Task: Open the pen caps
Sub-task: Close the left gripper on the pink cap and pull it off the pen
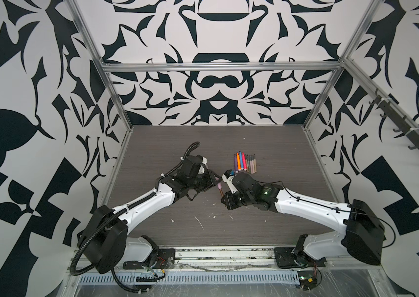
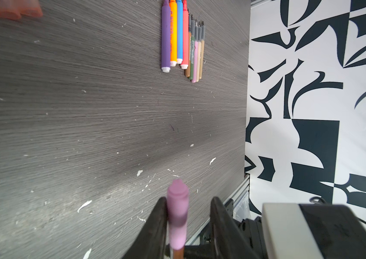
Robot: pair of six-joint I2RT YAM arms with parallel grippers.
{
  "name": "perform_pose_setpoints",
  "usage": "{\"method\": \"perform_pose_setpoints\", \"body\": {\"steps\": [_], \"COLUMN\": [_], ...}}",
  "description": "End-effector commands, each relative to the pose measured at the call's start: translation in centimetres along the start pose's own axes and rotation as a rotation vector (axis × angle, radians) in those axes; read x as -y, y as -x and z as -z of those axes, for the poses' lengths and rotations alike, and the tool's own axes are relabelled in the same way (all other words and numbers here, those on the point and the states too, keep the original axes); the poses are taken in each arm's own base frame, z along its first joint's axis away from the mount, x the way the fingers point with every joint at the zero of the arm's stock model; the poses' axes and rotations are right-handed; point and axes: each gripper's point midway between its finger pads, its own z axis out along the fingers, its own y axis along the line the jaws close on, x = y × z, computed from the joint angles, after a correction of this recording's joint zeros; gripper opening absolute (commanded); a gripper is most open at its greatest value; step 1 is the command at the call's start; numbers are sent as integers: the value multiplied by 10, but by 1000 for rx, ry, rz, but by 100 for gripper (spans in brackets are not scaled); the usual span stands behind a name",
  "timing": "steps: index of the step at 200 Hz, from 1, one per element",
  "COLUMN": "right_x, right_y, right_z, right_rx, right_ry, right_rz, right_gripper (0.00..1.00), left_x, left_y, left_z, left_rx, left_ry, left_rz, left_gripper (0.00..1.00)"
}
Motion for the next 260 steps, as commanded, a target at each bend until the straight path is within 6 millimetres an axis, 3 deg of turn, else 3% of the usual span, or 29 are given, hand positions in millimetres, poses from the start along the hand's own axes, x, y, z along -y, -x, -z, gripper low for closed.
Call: {"method": "perform_pose_setpoints", "body": {"steps": [1, 88, 108, 131, 144, 202, 223, 249, 260], "right_x": [-5, -14, -13, -14, -14, -10, -5, -6, -4], "right_y": [12, 18, 18, 17, 17, 17, 3, -28, -39], "right_z": [6, 14, 15, 14, 14, 19, 16, 8, 7], "right_rx": [27, 47, 48, 45, 45, 61, 45, 42, 22], "right_ry": [2, 34, 31, 36, 39, 24, 37, 83, 81], "right_rz": [8, 21, 21, 22, 23, 15, -28, -83, -91], "right_gripper": [0, 0, 0, 0, 0, 0, 0, 0, 0], "left_x": [14, 4, 2, 1, 0, 2, -7, -42, -56], "left_y": [0, -4, -3, -3, -3, 3, 40, 136, 160], "left_z": [-2, -11, -11, -9, -9, -3, 16, 78, 98], "left_rx": [-12, -34, -32, -28, -29, -4, 73, 256, 318], "left_ry": [-39, -9, -1, 13, 20, 16, 46, 72, 92], "left_rz": [-14, -13, -17, -26, -32, -42, -27, 82, 105], "left_gripper": [35, 34, 28, 13, 0, 0, 0, 0, 0]}}
